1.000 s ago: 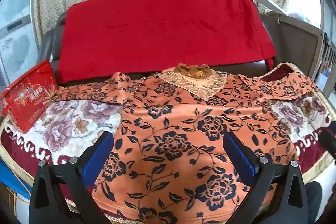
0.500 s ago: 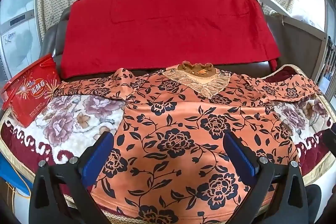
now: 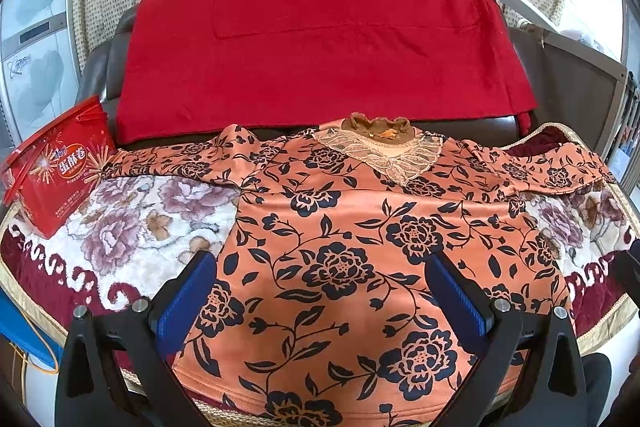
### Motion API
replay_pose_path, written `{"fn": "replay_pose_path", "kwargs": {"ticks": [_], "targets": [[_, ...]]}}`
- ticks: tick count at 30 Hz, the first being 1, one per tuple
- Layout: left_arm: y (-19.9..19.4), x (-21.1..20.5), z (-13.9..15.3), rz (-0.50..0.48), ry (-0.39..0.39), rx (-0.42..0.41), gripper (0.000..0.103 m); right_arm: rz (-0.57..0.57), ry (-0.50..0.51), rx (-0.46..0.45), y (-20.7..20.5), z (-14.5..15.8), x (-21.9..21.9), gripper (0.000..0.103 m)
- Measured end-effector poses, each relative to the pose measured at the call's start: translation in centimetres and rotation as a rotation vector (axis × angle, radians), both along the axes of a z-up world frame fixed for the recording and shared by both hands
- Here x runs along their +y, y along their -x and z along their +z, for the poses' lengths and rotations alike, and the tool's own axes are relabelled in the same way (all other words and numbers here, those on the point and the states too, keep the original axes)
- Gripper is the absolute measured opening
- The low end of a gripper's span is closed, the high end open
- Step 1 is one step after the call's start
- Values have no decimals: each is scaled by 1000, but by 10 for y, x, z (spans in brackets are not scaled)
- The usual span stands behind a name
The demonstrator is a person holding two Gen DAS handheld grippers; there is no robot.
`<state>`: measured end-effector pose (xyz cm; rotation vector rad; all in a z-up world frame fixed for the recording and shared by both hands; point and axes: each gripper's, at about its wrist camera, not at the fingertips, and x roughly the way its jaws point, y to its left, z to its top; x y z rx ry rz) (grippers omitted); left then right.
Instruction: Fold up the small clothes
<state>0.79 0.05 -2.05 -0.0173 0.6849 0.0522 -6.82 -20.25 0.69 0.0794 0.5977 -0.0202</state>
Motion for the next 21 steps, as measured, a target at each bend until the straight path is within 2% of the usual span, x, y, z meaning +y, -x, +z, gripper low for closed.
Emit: {"fn": "replay_pose_path", "kwargs": {"ticks": [16, 21], "targets": [[0, 0, -1, -14, -1, 5, 103, -3, -7, 2, -2, -1, -1, 103], [-2, 5, 0, -6, 24, 0, 103, -13, 5, 16, -4, -2, 0, 103]]}}
